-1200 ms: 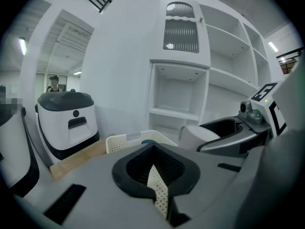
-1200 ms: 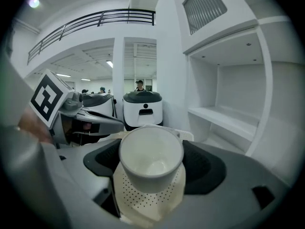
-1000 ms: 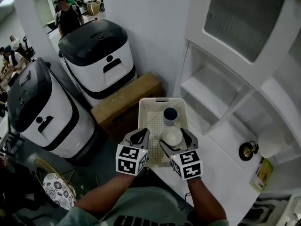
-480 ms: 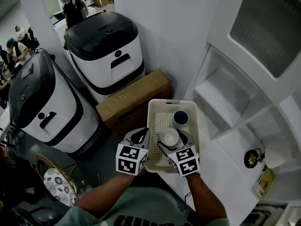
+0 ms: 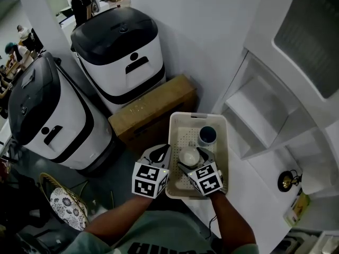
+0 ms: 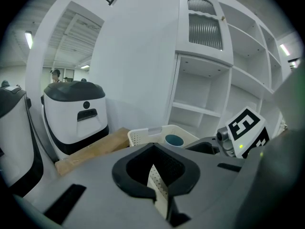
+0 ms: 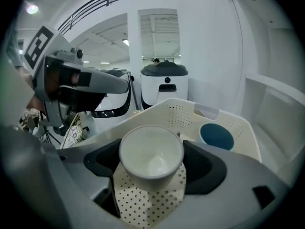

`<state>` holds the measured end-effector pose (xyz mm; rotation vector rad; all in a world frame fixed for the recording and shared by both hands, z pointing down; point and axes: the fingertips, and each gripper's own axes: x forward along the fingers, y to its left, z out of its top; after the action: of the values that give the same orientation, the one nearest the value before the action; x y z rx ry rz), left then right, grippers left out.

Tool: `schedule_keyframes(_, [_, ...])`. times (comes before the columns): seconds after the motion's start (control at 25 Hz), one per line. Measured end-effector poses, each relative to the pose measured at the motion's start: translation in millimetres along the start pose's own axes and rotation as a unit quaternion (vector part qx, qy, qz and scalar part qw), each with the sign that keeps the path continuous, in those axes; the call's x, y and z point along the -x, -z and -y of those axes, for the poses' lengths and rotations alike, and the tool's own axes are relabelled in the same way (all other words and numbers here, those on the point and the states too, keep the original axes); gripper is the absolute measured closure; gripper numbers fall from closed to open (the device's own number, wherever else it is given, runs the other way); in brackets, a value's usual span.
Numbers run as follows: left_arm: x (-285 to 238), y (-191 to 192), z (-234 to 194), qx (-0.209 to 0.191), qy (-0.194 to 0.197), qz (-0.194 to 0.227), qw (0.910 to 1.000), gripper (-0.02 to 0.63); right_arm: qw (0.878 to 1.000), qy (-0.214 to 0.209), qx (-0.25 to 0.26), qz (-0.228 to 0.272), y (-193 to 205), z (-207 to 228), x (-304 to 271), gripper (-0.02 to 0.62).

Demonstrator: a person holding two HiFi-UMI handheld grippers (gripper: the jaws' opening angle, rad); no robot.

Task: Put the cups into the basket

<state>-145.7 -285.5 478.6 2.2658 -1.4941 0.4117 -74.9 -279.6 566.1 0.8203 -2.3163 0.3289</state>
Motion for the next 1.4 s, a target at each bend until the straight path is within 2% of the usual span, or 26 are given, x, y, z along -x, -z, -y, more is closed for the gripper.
schedule_keyframes(0.44, [-5.8,2.2,-6.0,0.011,0.007,-0.004,0.9999,0.603,0.999,-0.03,0.0,-0.026,23.1,-6.3,-24.4,0.212])
schedule_keyframes(0.8, [-5.9,4.8,-0.8,0.008,0.012,-0.005,0.9999,0.603,0.998,-0.02,0.014,-0.051,44.9,-2.3,-29.6,0.212])
schedule_keyframes(1.04, [-3.7,6.3,7.0,0.005,0.018,-0.006,0.9998,0.603,0.996,-0.031,0.037,-0.071,46.7,-5.0,-25.4,0.212])
schedule_keyframes(1.16, [0.1,3.3,11.0,0.001,0.02,-0.002,0.9998,0.603,0.996,-0.028,0.048,-0.066,39.9,-5.5,-17.1,0.212])
schedule_keyframes(1.4, [10.4,-4.2,22.1,-0.009,0.025,0.012,0.9996,0.603,0.997,-0.009,0.071,-0.016,8.7,-8.4,15.2,0.212])
